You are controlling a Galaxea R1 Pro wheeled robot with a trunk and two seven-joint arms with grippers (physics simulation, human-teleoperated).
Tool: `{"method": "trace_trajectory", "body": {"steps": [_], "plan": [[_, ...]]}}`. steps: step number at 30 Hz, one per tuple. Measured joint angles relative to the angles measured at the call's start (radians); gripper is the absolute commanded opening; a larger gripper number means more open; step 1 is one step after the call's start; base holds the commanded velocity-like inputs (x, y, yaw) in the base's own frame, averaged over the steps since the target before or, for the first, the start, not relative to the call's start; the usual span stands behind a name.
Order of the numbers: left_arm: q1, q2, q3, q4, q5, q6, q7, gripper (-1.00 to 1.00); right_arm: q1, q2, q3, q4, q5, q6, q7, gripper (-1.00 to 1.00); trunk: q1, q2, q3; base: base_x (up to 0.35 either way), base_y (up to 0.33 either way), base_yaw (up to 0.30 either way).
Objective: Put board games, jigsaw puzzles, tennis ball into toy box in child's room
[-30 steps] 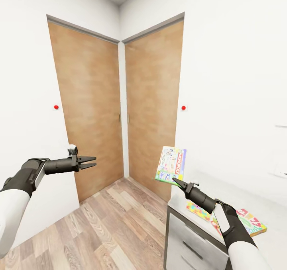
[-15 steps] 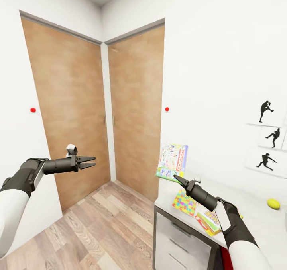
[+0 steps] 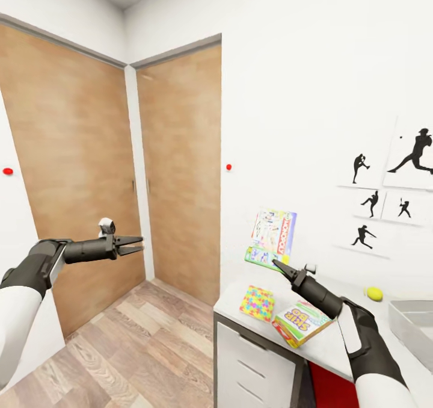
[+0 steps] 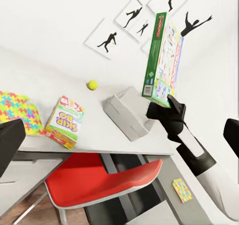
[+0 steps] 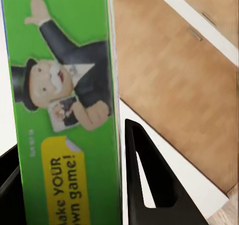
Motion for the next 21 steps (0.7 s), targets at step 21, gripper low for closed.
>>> {"method": "trace_trajectory", "body": {"steps": [21], "plan": [[0.0, 0.001, -0.001, 0.0, 0.0, -0.001, 0.0, 1.0, 0.017, -0.049, -0.053, 0.004, -0.001, 0.004, 0.037, -1.0, 0.0, 0.0, 0.019, 0.0, 0.0, -0.254]]}}
